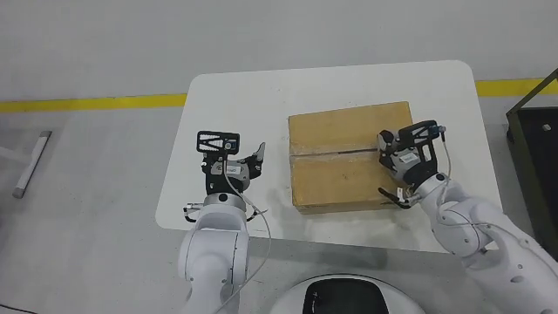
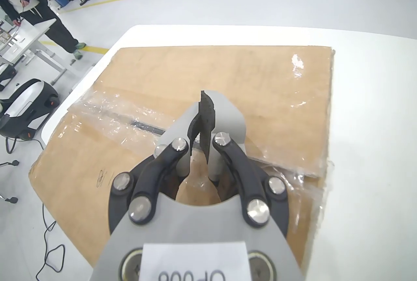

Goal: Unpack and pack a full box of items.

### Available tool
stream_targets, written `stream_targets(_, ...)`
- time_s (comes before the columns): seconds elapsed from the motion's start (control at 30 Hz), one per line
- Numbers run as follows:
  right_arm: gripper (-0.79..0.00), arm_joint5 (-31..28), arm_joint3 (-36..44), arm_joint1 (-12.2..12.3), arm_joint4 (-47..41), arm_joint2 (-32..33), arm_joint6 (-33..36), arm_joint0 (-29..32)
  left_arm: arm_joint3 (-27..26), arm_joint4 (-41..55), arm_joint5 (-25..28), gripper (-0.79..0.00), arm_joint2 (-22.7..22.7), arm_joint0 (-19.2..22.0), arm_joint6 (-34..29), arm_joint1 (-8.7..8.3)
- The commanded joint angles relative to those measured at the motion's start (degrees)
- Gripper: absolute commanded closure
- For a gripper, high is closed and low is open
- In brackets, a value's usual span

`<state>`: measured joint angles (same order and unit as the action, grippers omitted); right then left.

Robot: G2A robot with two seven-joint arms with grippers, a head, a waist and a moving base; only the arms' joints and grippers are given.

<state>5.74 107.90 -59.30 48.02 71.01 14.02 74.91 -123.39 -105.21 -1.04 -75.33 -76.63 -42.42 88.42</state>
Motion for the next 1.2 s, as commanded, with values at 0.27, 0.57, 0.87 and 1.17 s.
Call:
stream_targets(0.27, 0.000, -0.3, 0.8, 0.0, -0.3, 4.8, 0.5, 2.9, 0.0, 0.0, 0.0, -0.785, 0.0, 0.0, 0.0, 0.00)
stream_targets(0.57, 0.000, -1.1, 2.2, -0.1, -0.8, 8.1, -0.2, 5.2, 0.0, 0.0, 0.0, -0.785, 0.0, 0.0, 0.0, 0.00)
stream_targets(0.87, 0.000, -1.7, 6.2, 0.2, 1.3, 18.8, -9.1, 11.3, 0.0, 0.0, 0.0, -0.785, 0.0, 0.0, 0.0, 0.00)
stream_targets(1.17, 0.000, -2.4, 2.1, 0.2, 10.3, 23.1, -12.0, 20.2, 0.0, 0.0, 0.0, -0.785, 0.0, 0.0, 0.0, 0.00)
